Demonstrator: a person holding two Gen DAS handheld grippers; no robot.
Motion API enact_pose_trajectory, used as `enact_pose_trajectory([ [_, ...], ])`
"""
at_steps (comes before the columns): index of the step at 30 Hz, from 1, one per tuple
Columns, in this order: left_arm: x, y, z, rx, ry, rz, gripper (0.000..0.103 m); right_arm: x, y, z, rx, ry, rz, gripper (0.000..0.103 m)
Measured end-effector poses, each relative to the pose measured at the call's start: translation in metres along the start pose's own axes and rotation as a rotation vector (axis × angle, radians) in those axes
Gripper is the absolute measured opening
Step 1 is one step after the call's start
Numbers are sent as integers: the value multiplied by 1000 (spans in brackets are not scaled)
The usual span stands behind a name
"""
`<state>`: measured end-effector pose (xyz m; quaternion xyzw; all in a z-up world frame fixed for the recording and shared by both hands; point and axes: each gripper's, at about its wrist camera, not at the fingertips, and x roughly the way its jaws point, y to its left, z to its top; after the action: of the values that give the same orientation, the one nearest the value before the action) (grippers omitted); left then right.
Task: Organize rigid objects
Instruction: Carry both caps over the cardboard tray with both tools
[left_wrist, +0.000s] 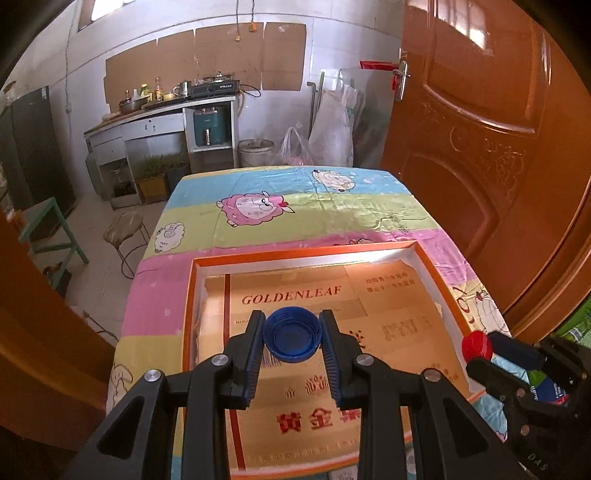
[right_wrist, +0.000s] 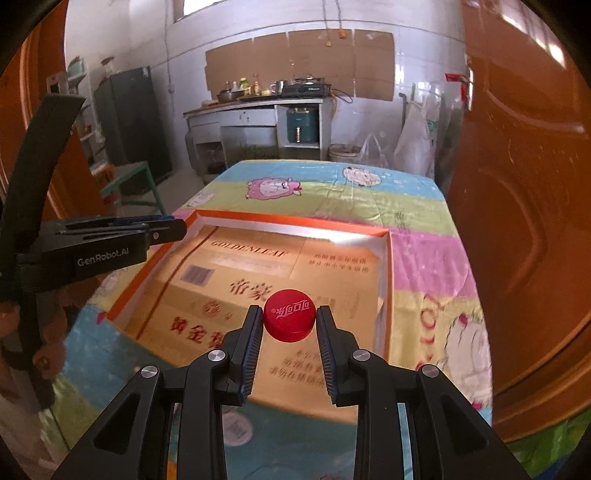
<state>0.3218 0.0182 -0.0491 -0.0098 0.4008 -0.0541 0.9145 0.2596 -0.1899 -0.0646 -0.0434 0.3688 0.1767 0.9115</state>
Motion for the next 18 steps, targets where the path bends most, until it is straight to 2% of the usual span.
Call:
enact_pose_trajectory([
  [7, 28, 4, 13, -6, 45, -1, 30, 29, -15, 23, -12, 38, 21, 30],
  [13, 50, 10, 26, 8, 78, 15, 30, 63, -27, 38, 5, 103, 52, 30],
  [18, 72, 14, 32, 10, 119, 17, 30, 89, -30, 52, -27, 145, 41, 30],
])
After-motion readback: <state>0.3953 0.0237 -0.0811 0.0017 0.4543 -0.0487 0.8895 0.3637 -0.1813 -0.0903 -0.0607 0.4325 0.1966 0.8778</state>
